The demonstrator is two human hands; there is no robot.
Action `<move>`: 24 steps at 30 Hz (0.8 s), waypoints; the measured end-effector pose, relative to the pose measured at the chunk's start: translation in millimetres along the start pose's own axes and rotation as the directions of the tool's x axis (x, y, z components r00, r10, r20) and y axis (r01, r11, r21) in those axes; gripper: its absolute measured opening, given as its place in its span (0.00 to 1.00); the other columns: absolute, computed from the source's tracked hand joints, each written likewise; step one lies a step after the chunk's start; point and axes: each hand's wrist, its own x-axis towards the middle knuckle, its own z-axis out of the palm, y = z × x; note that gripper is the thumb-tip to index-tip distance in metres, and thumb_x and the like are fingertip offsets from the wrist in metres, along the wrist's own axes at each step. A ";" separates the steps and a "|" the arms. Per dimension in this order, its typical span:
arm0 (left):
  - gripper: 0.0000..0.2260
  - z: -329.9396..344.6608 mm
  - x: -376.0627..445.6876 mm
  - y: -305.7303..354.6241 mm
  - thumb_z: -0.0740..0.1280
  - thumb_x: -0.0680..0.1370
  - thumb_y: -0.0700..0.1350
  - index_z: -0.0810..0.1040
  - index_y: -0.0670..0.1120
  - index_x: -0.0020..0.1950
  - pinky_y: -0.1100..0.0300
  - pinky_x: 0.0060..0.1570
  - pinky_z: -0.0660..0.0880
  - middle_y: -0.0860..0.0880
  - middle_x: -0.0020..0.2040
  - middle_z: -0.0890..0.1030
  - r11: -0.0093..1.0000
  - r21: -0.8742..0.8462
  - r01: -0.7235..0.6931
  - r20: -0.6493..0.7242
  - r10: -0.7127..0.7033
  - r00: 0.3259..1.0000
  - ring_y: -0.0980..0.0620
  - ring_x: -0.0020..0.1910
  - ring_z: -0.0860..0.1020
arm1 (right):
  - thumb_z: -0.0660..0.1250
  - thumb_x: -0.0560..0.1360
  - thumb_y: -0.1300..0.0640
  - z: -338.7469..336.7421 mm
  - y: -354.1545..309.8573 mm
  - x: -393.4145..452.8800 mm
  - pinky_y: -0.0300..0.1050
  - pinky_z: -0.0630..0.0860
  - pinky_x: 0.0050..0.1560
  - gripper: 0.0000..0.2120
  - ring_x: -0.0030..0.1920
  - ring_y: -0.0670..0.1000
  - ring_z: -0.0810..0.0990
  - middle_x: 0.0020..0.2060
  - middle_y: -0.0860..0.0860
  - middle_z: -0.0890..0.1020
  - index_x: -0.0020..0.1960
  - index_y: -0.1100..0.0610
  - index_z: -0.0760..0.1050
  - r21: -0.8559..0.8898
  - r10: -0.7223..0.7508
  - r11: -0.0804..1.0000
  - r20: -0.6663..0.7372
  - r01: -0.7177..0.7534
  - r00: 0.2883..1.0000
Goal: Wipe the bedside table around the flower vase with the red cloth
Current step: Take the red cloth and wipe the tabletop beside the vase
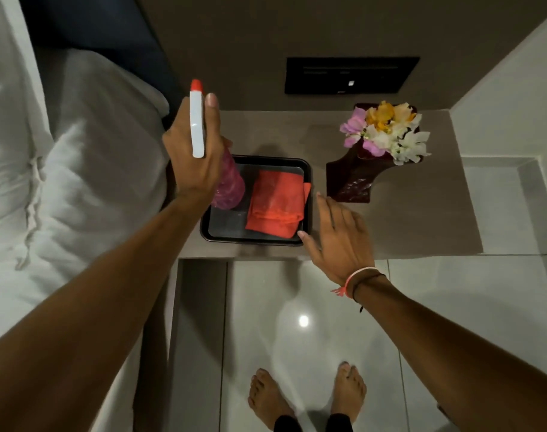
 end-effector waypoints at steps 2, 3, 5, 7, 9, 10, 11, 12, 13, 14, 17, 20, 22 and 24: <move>0.18 4.3 1.1 -11.7 0.62 0.85 0.46 0.77 0.33 0.44 0.54 0.30 0.78 0.39 0.31 0.77 1.000 -0.031 0.002 -0.014 -0.003 1.000 0.49 0.28 0.80 | 0.54 0.79 0.39 2.2 -6.6 10.9 0.57 0.73 0.63 0.34 0.63 0.59 0.76 0.67 0.59 0.76 0.78 0.58 0.57 -0.009 -0.019 1.000 0.013 0.019 1.000; 0.17 6.3 1.8 -17.8 0.62 0.85 0.46 0.77 0.35 0.44 0.58 0.29 0.78 0.43 0.31 0.76 1.000 -0.025 0.004 -0.029 -0.004 1.000 0.54 0.28 0.79 | 0.53 0.80 0.40 4.7 -10.6 16.1 0.57 0.73 0.62 0.33 0.62 0.59 0.75 0.66 0.58 0.76 0.78 0.57 0.56 -0.025 -0.022 0.999 0.039 0.023 0.999; 0.16 9.5 1.0 -28.1 0.62 0.85 0.47 0.78 0.36 0.45 0.63 0.30 0.76 0.47 0.33 0.76 1.000 -0.007 0.016 -0.052 -0.016 0.999 0.60 0.28 0.77 | 0.54 0.80 0.42 9.0 -18.8 23.7 0.58 0.74 0.60 0.29 0.61 0.59 0.75 0.65 0.58 0.78 0.76 0.57 0.58 -0.041 -0.001 0.999 0.086 0.005 0.996; 0.15 10.6 -3.9 -35.9 0.62 0.84 0.47 0.78 0.39 0.44 0.58 0.33 0.76 0.47 0.35 0.76 1.000 0.019 0.022 -0.062 -0.021 0.998 0.61 0.29 0.74 | 0.57 0.80 0.44 12.1 -26.3 27.4 0.58 0.75 0.58 0.26 0.59 0.61 0.77 0.61 0.58 0.80 0.72 0.56 0.62 0.012 0.070 0.997 0.103 -0.072 0.992; 0.14 9.9 -9.8 -44.5 0.63 0.84 0.45 0.76 0.38 0.42 0.54 0.31 0.73 0.47 0.33 0.73 1.000 0.021 0.019 -0.047 -0.018 0.999 0.57 0.29 0.71 | 0.60 0.79 0.44 16.6 -34.6 32.9 0.58 0.77 0.54 0.22 0.55 0.62 0.80 0.54 0.59 0.82 0.67 0.57 0.66 0.146 0.203 0.964 0.127 -0.221 0.971; 0.13 9.6 -12.8 -46.7 0.64 0.84 0.43 0.76 0.38 0.42 0.56 0.30 0.72 0.48 0.32 0.72 1.000 0.020 0.020 -0.039 -0.019 0.999 0.57 0.28 0.70 | 0.61 0.79 0.44 18.3 -37.2 37.0 0.58 0.79 0.53 0.22 0.53 0.62 0.81 0.52 0.60 0.82 0.63 0.58 0.68 0.222 0.295 0.919 0.159 -0.326 0.942; 0.13 8.9 -15.0 -47.7 0.64 0.84 0.42 0.76 0.37 0.42 0.60 0.31 0.71 0.51 0.32 0.71 1.000 0.016 0.025 -0.031 -0.025 0.999 0.60 0.28 0.69 | 0.63 0.78 0.43 19.5 -39.1 42.5 0.58 0.79 0.52 0.22 0.52 0.63 0.81 0.51 0.61 0.82 0.61 0.60 0.69 0.293 0.394 0.849 0.206 -0.440 0.896; 0.13 7.9 -16.2 -47.1 0.64 0.84 0.42 0.76 0.35 0.43 0.63 0.31 0.70 0.54 0.31 0.70 0.999 0.012 0.033 -0.023 -0.032 0.999 0.63 0.28 0.69 | 0.65 0.76 0.43 20.6 -40.2 49.3 0.59 0.79 0.53 0.23 0.52 0.64 0.81 0.52 0.62 0.82 0.59 0.61 0.70 0.360 0.486 0.754 0.258 -0.549 0.835; 0.13 7.0 -16.8 -46.7 0.64 0.84 0.42 0.76 0.34 0.43 0.65 0.31 0.70 0.54 0.32 0.70 0.999 0.012 0.040 -0.016 -0.040 0.999 0.63 0.28 0.69 | 0.68 0.74 0.42 21.4 -41.3 56.5 0.60 0.79 0.54 0.26 0.54 0.65 0.81 0.54 0.62 0.81 0.60 0.62 0.71 0.415 0.559 0.652 0.304 -0.635 0.772; 0.14 5.6 -17.3 -45.6 0.64 0.84 0.42 0.76 0.34 0.43 0.64 0.31 0.70 0.52 0.32 0.70 0.999 0.022 0.041 -0.010 -0.041 0.999 0.63 0.28 0.69 | 0.71 0.72 0.41 21.7 -42.4 62.6 0.60 0.78 0.55 0.29 0.55 0.65 0.80 0.55 0.62 0.81 0.60 0.63 0.72 0.451 0.608 0.565 0.339 -0.691 0.718; 0.13 2.6 -18.6 -42.4 0.66 0.83 0.45 0.78 0.35 0.46 0.57 0.36 0.76 0.47 0.35 0.74 0.996 0.085 0.009 0.032 -0.011 0.999 0.52 0.32 0.75 | 0.75 0.68 0.39 22.9 -47.3 73.5 0.59 0.79 0.55 0.32 0.56 0.63 0.80 0.58 0.61 0.79 0.60 0.62 0.74 0.433 0.657 0.518 0.351 -0.738 0.667; 0.20 -6.7 -22.7 -52.4 0.67 0.82 0.54 0.78 0.38 0.63 0.52 0.55 0.80 0.43 0.52 0.84 0.988 0.147 0.048 0.159 -0.071 0.985 0.50 0.51 0.83 | 0.76 0.67 0.41 26.1 -55.6 68.5 0.59 0.78 0.54 0.32 0.59 0.62 0.78 0.62 0.59 0.74 0.62 0.59 0.72 0.394 0.693 0.580 0.221 -0.713 0.687; 0.29 -19.3 -30.9 -66.1 0.66 0.80 0.62 0.72 0.44 0.74 0.47 0.67 0.77 0.45 0.68 0.80 0.968 0.239 0.080 0.216 -0.133 0.967 0.48 0.67 0.79 | 0.76 0.67 0.42 29.5 -60.4 62.1 0.57 0.79 0.51 0.29 0.57 0.61 0.79 0.58 0.57 0.77 0.59 0.58 0.73 0.388 0.709 0.592 0.167 -0.706 0.686; 0.36 -37.0 -46.2 -78.0 0.63 0.78 0.67 0.65 0.48 0.79 0.41 0.77 0.69 0.47 0.77 0.73 0.938 0.333 0.091 0.237 -0.177 0.955 0.48 0.76 0.72 | 0.75 0.67 0.40 33.0 -64.0 58.0 0.55 0.80 0.50 0.26 0.53 0.61 0.81 0.53 0.57 0.82 0.54 0.58 0.77 0.383 0.709 0.582 0.194 -0.718 0.678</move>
